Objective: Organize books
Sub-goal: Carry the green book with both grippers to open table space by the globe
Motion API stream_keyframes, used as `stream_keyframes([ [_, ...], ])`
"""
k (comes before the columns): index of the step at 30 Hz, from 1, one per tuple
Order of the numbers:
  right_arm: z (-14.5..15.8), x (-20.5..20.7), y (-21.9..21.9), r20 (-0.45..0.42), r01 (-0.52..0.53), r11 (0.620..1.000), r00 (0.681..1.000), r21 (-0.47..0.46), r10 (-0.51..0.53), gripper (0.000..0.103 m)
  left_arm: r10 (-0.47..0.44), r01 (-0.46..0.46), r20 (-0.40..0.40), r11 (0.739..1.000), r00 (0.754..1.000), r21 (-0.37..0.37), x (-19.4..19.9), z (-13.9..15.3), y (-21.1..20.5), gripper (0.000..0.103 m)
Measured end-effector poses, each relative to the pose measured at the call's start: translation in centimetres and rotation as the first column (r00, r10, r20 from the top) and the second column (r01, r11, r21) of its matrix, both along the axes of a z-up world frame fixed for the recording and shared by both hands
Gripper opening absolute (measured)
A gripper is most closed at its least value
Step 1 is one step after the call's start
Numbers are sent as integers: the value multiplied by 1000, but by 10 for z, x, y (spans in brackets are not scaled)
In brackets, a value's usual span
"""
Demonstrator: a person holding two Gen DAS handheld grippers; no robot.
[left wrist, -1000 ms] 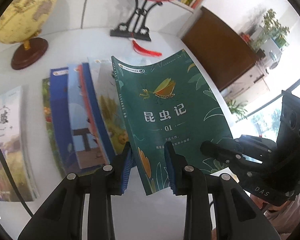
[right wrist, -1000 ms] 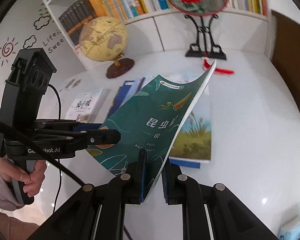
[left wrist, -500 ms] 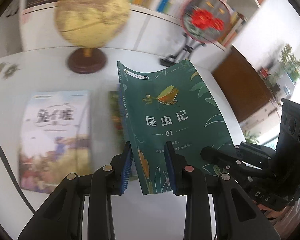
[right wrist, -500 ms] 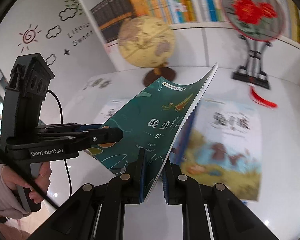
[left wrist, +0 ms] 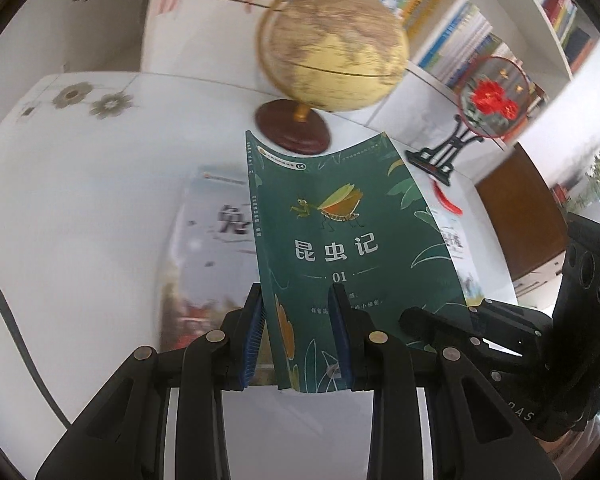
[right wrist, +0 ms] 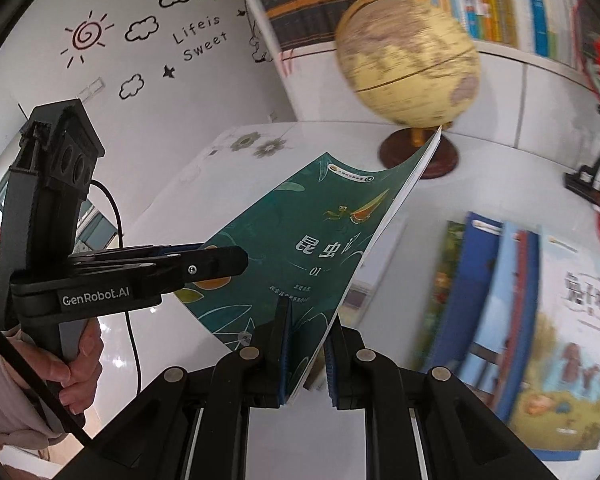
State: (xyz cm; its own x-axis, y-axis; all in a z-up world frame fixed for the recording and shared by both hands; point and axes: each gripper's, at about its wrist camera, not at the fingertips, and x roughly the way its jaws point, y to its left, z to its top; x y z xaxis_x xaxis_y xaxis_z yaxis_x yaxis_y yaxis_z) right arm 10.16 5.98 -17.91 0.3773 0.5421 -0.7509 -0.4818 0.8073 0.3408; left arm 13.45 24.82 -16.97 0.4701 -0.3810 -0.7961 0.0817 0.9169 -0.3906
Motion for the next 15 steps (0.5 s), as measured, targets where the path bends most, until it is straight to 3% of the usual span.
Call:
stream_keyframes([
  [7,-22,11,38,-48,-9,1000,999,-18,8,14,19,-19,-38,1000,999,-10,6,-21,30,27],
  [15,-35,19,50,-97,2,999,995,-38,-5,14,21,-22,-68,1000,997,-16,10,-33,39,27],
])
